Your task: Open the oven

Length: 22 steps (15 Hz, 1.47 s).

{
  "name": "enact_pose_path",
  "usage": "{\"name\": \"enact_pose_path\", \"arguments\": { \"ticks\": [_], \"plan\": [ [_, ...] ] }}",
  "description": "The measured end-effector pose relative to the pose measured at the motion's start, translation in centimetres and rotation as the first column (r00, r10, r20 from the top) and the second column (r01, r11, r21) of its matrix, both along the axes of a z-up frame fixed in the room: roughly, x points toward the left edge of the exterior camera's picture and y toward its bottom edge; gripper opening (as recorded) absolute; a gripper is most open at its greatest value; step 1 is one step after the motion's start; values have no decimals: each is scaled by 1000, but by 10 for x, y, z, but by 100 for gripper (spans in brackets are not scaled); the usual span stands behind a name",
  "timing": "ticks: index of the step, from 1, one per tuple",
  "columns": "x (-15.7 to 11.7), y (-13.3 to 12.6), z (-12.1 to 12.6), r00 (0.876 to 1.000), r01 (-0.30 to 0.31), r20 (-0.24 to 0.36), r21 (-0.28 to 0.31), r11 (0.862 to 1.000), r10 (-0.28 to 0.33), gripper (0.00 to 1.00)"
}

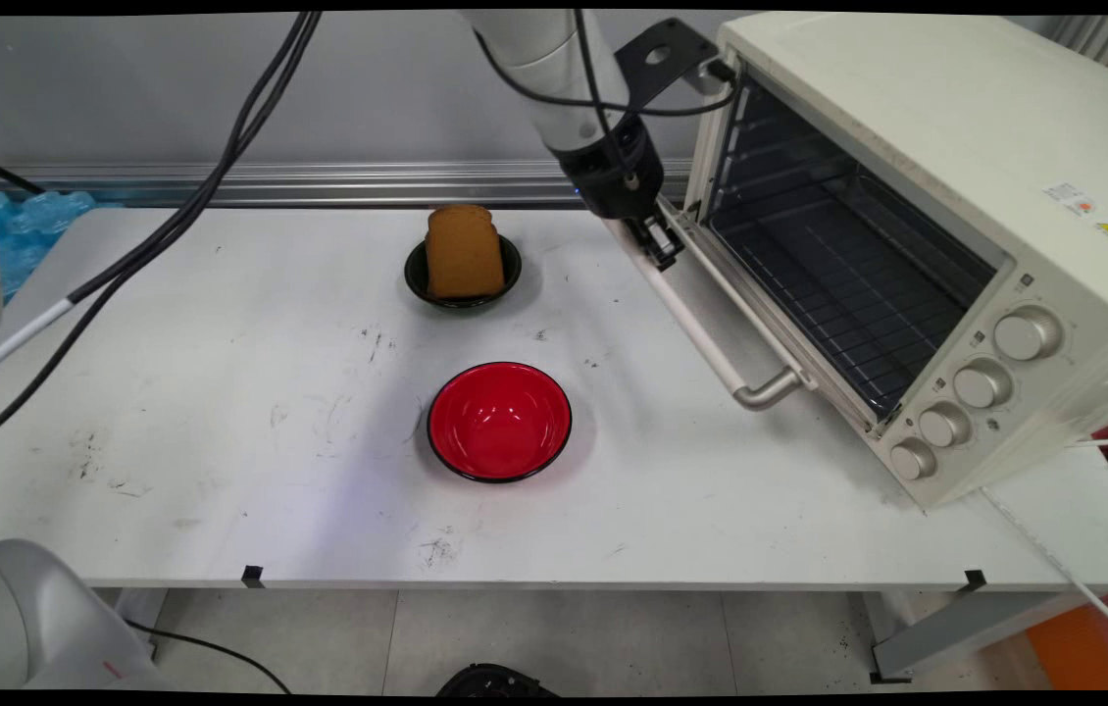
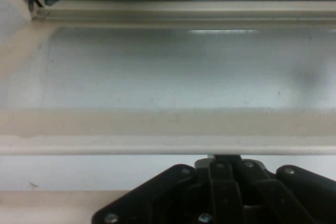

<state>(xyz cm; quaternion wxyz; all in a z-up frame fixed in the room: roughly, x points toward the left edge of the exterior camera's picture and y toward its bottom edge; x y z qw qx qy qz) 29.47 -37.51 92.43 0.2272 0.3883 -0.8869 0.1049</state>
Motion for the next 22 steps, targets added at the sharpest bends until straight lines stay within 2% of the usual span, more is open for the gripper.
{"name": "enact_pose_path", "arguments": {
  "ticks": [8, 22],
  "plan": [
    [20, 11, -30, 1000, 19, -9, -24, 1000, -19, 0],
    [48, 33, -78, 996, 8, -85, -66, 998, -13, 0]
  ]
}}
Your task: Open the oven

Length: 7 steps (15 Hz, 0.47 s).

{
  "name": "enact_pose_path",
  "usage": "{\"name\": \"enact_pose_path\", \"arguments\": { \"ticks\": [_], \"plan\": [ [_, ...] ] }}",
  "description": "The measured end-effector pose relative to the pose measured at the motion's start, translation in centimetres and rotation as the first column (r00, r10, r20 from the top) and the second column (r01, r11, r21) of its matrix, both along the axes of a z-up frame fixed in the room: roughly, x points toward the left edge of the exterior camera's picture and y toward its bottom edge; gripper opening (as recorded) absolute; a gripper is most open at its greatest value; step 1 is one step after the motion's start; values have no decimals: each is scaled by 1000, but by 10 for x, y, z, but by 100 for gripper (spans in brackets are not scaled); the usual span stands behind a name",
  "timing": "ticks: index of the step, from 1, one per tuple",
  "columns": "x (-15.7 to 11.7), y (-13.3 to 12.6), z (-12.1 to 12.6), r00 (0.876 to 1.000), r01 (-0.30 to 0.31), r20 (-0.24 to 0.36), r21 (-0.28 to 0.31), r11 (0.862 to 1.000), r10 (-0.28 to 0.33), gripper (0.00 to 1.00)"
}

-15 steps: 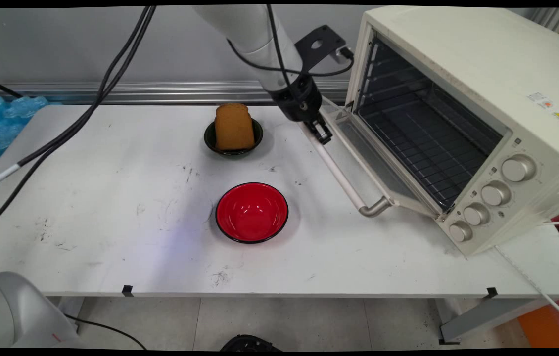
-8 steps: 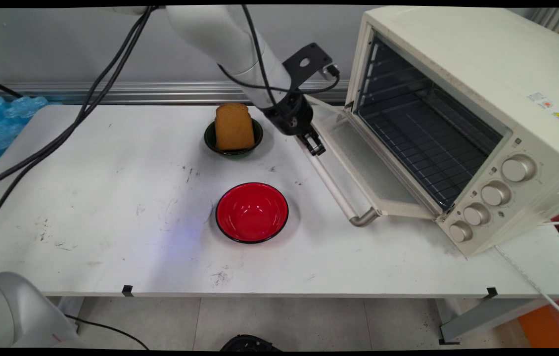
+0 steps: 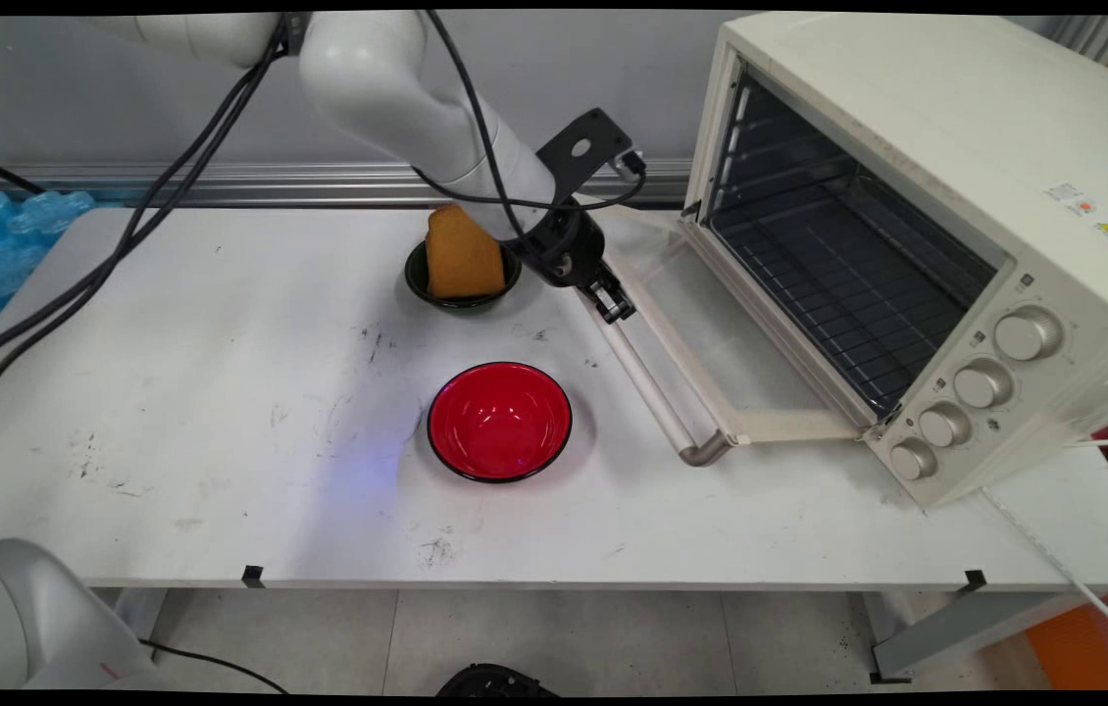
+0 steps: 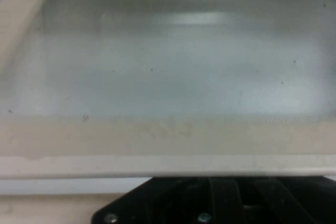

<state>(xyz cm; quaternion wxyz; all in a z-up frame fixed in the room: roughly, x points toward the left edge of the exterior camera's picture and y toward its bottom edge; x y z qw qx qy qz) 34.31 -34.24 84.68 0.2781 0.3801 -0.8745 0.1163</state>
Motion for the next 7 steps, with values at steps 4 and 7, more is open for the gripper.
{"name": "enact_pose_path", "arguments": {
  "ticks": [4, 7],
  "plan": [
    [10, 7, -7, 1000, -10, -11, -18, 1000, 10, 0],
    [14, 11, -10, 1000, -12, -14, -25, 1000, 12, 0]
  ]
}}
